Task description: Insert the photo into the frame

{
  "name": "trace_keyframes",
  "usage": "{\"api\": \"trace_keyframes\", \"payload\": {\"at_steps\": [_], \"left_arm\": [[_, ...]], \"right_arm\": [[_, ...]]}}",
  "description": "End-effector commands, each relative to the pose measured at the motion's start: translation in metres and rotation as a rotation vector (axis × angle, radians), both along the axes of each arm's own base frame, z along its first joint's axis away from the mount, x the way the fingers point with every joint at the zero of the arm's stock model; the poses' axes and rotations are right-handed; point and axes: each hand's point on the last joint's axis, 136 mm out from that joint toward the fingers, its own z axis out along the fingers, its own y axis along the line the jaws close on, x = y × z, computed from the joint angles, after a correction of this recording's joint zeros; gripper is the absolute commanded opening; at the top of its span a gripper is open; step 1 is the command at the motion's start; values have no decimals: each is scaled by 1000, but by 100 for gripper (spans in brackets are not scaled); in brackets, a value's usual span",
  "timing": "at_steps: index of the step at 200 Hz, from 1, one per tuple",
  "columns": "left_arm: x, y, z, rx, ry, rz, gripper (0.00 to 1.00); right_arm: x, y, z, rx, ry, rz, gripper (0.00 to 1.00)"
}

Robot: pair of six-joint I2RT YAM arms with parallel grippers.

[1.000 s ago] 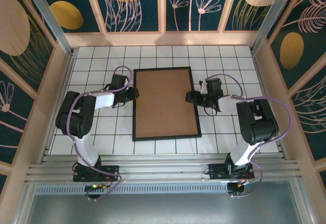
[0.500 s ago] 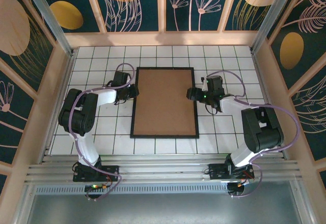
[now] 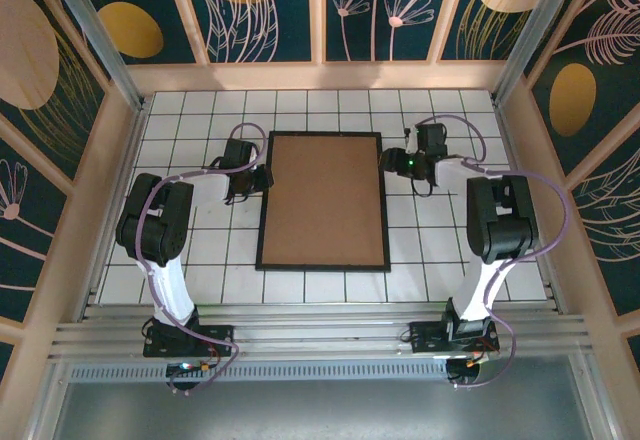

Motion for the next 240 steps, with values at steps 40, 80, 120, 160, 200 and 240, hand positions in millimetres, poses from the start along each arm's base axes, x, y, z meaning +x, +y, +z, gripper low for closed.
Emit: {"api": "trace_keyframes", "payload": {"at_steps": [40,80,120,160,200,240], "left_arm": [[-11,5,-12,45,50,-11,23],[-12,5,-11,43,49,-12,23],[-11,5,-9,40,44,-14,23],[-11,4,-7,37,39,-18,23],[-11,5,-6,41,34,-16,23],[-11,5,-6,40,36,-17,23]], "right_arm": [[13,11,-11,68,89,139,43],[32,10,-16,76,101,136,43],[49,11,-18,102,103,135,42],[62,14,-24,124,114,130,36],[68,15,-34,135,140,123,33],[67,15,-43,130,164,118,31]]}}
